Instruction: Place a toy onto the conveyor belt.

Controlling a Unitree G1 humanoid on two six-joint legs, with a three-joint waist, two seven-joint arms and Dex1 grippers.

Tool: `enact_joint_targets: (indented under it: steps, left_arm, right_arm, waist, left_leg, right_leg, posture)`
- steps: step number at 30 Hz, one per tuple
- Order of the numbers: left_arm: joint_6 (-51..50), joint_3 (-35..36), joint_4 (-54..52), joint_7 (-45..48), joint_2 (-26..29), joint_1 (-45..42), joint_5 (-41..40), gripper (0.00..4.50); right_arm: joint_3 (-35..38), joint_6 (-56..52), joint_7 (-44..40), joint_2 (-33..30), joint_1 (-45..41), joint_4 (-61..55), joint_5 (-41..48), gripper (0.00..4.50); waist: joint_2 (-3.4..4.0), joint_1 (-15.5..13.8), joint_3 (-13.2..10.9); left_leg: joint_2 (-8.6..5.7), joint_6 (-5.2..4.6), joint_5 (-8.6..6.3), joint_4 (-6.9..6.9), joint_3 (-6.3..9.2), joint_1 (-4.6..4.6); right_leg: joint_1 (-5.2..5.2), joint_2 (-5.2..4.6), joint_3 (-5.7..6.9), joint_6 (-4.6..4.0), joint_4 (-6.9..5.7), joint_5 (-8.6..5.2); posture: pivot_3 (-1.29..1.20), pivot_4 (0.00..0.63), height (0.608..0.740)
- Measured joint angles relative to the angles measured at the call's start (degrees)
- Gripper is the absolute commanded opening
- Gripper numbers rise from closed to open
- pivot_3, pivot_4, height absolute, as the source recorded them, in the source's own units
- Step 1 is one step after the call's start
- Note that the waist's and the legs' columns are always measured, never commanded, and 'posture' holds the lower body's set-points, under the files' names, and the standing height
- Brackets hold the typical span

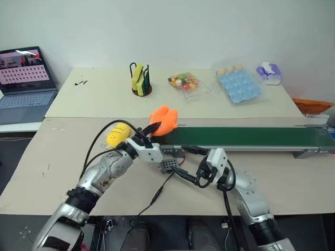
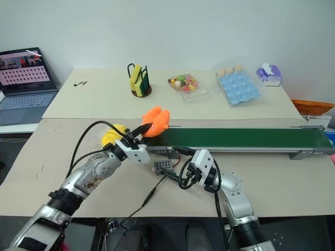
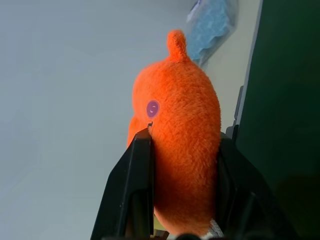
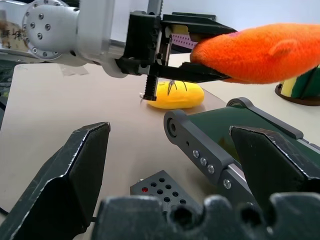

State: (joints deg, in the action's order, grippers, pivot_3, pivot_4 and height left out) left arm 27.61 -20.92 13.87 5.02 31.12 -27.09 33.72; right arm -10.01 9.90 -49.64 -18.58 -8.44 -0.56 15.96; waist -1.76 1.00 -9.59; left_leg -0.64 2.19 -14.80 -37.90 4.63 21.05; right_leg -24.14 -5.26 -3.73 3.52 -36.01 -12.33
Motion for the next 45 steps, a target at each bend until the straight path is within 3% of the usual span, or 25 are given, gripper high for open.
enact_joint_targets:
  steps: [8,12,17,31,34,36,42,45]
  left_arm:
    - [0.9,-0.7,1.7,7.3,-0.2,-0.3,-0.6,1.38]
    - [0.9,-0.4,1.6,9.3,-0.2,-0.3,-2.1,2.54]
    - [1.1,0.6,0.4,10.2,-1.0,-0.3,-4.6,4.44]
    - [-0.3,4.2,-0.7,8.7,-1.6,-0.3,-5.4,4.49]
    - [-3.3,6.4,-2.8,13.8,-2.5,0.7,-13.7,4.49]
    - [-9.3,8.7,-6.3,21.1,-2.6,2.2,-24.5,4.49]
    - [-37.5,16.1,-19.6,39.5,0.5,6.2,-57.7,4.49]
    - [-44.6,18.9,-22.4,42.6,1.9,6.2,-64.5,4.49]
  right_arm:
    - [0.1,0.0,0.2,0.0,0.0,0.0,0.0,4.50]
    - [0.1,0.0,0.4,0.0,0.1,0.0,0.0,4.50]
    - [0.1,0.0,1.1,0.0,0.1,0.0,0.0,4.50]
    - [0.1,0.0,1.3,0.0,0.0,0.0,-0.1,4.50]
    - [0.1,0.0,1.3,0.0,-0.1,0.0,-0.1,4.50]
    - [0.1,0.0,1.2,-0.1,-0.1,0.0,-0.1,4.50]
    - [0.1,0.0,0.8,-0.5,-0.2,0.0,-0.1,4.50]
    - [0.1,0.0,0.7,-0.6,-0.2,0.0,-0.1,4.50]
  waist:
    - [0.00,0.1,0.0]
    - [0.00,0.1,0.0]
    - [0.00,0.1,0.0]
    - [0.00,0.1,0.0]
    - [0.00,0.2,0.0]
    - [0.01,0.4,0.0]
    - [0.01,1.5,0.0]
    - [0.01,1.5,0.0]
  left_leg:
    - [0.00,0.00,0.00,0.00,0.00,0.00]
    - [0.00,0.00,0.00,0.00,0.00,0.00]
    - [0.01,-0.01,0.00,0.00,0.00,0.00]
    - [0.00,0.00,0.00,0.00,0.00,-0.01]
    - [0.01,-0.01,0.00,0.00,0.00,0.00]
    - [0.02,-0.01,0.00,0.00,0.00,-0.01]
    - [0.04,-0.01,0.00,0.00,0.02,-0.03]
    - [0.04,-0.01,0.00,0.00,0.02,-0.11]
  right_leg:
    - [0.00,0.00,0.00,0.00,-0.02,0.00]
    - [-0.01,0.01,0.00,0.00,-0.03,0.00]
    - [-0.01,0.00,0.00,0.00,-0.03,0.00]
    - [-0.01,0.01,0.00,0.00,-0.04,0.00]
    - [-0.02,0.01,0.00,0.00,-0.05,0.00]
    - [-0.02,0.00,0.00,0.00,-0.08,0.00]
    - [-0.01,0.02,0.00,0.00,-0.10,-0.01]
    - [0.06,0.03,0.00,0.00,-0.09,-0.01]
  posture:
    - [0.00,0.150,0.740]
    - [0.00,0.150,0.740]
    - [0.00,0.150,0.740]
    - [0.00,0.150,0.740]
    - [0.00,0.150,0.740]
    - [0.00,0.150,0.740]
    - [0.00,0.150,0.740]
    - [0.00,0.150,0.740]
